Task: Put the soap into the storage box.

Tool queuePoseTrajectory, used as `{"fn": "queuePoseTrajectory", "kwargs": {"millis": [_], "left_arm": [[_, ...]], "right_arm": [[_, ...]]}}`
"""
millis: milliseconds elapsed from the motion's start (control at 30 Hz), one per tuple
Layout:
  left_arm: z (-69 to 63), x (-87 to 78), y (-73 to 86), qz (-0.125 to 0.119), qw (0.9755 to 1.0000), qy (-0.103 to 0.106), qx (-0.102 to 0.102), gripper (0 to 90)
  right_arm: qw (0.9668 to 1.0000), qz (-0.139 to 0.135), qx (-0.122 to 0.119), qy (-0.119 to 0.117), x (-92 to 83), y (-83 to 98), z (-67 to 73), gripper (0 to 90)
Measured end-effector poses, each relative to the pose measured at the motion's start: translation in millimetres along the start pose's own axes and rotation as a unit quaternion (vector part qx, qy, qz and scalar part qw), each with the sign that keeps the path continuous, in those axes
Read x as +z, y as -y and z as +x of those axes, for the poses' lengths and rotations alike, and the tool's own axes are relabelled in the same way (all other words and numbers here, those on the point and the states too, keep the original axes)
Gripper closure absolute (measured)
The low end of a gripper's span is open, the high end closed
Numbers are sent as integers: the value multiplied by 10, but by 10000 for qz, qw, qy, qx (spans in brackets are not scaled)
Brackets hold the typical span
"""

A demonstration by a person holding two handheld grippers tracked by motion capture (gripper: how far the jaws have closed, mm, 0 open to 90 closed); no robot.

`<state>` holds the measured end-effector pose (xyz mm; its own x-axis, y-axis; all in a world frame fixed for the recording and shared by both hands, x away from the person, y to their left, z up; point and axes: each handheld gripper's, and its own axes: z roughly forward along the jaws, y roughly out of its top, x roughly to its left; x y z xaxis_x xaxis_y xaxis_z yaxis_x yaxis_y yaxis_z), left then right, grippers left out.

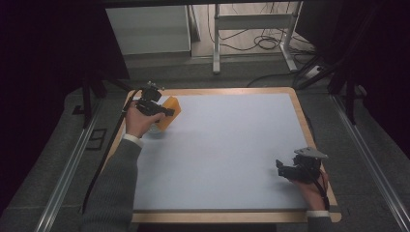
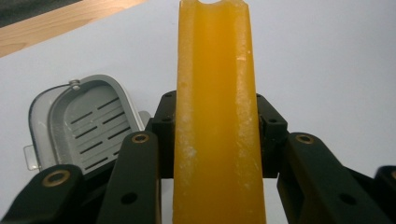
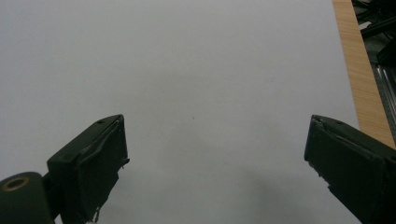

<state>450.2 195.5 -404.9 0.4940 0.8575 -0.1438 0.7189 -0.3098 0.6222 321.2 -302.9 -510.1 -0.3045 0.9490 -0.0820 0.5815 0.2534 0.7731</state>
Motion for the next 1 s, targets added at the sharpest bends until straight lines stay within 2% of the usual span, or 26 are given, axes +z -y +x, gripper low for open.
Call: {"fn": "queuePoseTrajectory", "kwargs": {"millis": [400, 567, 800, 1000], "left_arm": [[165, 41, -61, -34, 9997, -32, -250, 611], [255, 32, -67, -57, 9992, -129, -371, 610], [313, 23, -63, -53, 9992, -118, -384, 611], [397, 40, -48, -11, 9986, -189, -484, 611]], "right_arm": [[10000, 0, 16, -1, 3, 3, -8, 60], [10000, -1, 22, -5, 3, 1, -9, 60], [10000, -42, 31, 9, -9, -4, -13, 60], [10000, -43, 42, 9, -13, -4, -15, 60]]}}
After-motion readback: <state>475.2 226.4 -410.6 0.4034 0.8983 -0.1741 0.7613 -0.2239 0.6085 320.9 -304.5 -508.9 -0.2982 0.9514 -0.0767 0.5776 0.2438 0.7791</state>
